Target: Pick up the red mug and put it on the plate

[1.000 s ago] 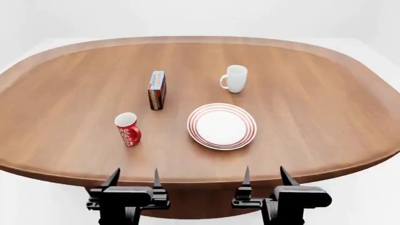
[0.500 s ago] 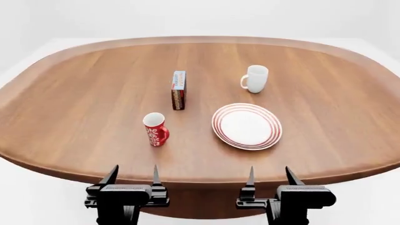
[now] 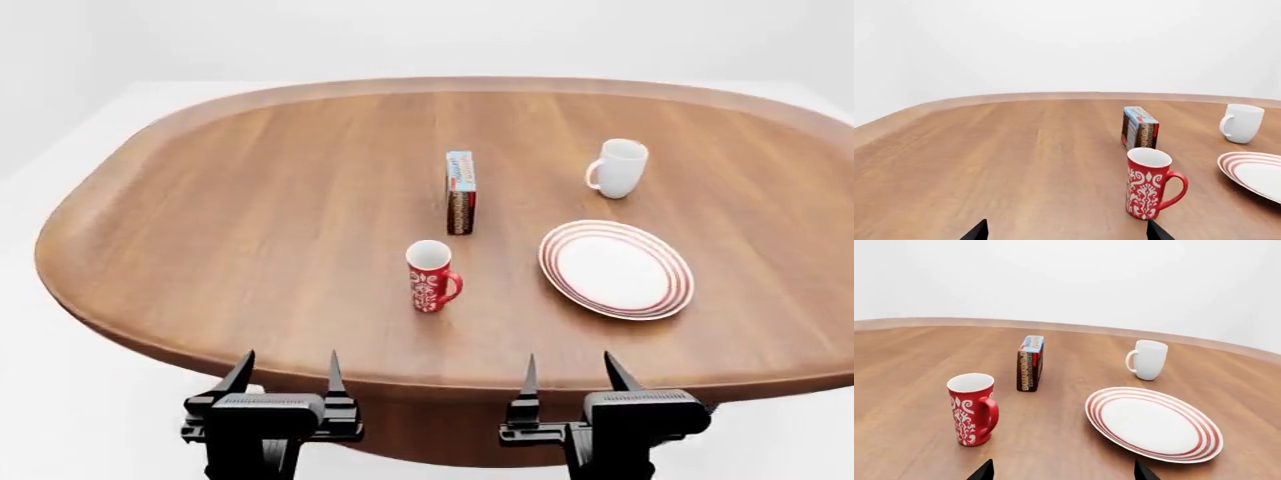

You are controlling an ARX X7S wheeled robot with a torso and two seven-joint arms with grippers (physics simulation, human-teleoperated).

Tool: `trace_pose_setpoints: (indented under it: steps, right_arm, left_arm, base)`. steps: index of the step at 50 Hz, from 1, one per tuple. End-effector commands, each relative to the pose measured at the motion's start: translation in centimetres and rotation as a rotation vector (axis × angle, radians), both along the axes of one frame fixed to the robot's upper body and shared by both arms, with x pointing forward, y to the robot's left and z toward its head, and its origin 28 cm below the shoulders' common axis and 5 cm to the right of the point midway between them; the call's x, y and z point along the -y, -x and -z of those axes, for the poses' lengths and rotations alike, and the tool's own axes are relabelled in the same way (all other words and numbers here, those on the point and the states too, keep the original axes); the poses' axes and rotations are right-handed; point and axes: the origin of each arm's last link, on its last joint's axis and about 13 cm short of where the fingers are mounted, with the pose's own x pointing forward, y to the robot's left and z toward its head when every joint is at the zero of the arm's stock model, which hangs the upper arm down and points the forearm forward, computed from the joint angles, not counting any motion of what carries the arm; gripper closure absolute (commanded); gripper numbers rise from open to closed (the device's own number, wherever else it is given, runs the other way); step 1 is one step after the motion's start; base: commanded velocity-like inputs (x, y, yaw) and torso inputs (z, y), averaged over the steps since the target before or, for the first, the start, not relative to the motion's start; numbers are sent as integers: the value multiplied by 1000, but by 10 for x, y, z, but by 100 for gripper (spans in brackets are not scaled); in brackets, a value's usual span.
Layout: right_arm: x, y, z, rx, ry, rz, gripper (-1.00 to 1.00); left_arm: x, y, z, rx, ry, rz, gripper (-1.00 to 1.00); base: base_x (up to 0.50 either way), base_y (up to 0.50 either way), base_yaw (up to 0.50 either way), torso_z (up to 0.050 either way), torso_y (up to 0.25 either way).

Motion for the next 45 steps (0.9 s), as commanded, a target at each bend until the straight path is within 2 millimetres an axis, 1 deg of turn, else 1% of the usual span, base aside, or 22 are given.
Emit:
trace_pose_setpoints:
  steps: [1,3,8,11,15,19,32,38,42,45]
  right_arm:
    - [-1,0,-1,-1,6,-7,-100]
    - [0,0,-1,9,-23,6,-100]
    - [2,0,-1,-11,-26,33,-100]
    - [3,0,-2,-15,-56,28,-100]
    - [3,0,-2,-19,-62,30,-100]
    - [3,0,-4,-10,-61,35,-100]
    - [6,5,-5,-7,-51,63,-100]
    - [6,7,-6,-4,-39,69,-100]
    - [6,9,-7,23,-54,40,-100]
    - [5,10,-9,36,-67,36,-100]
  left_arm:
    - [0,0,-3,5,6,3,-100]
    - [0,1,-3,6,7,2,-100]
    - [-1,0,-5,7,9,-1,-100]
    - [-3,-1,-8,15,14,-7,-100]
    - [-4,-3,-11,20,22,-14,-100]
    - [-2,-1,-9,19,19,-4,-100]
    - [-5,1,-12,23,25,-5,-100]
    - [-5,1,-11,22,24,-4,-100]
    - [-5,2,-12,23,24,-2,-100]
    - [-5,2,-11,20,24,-2,-100]
  base:
    - [0,500,0,0,0]
    - [0,500,0,0,0]
    - [0,0,0,0,0]
    - [0,0,0,0,0]
    - [464,62,0,0,0]
    - [500,81,0,0,0]
    - [500,81,0,0,0]
    - [0,0,0,0,0]
    - [0,0,0,0,0]
    - [9,-384,0,0,0]
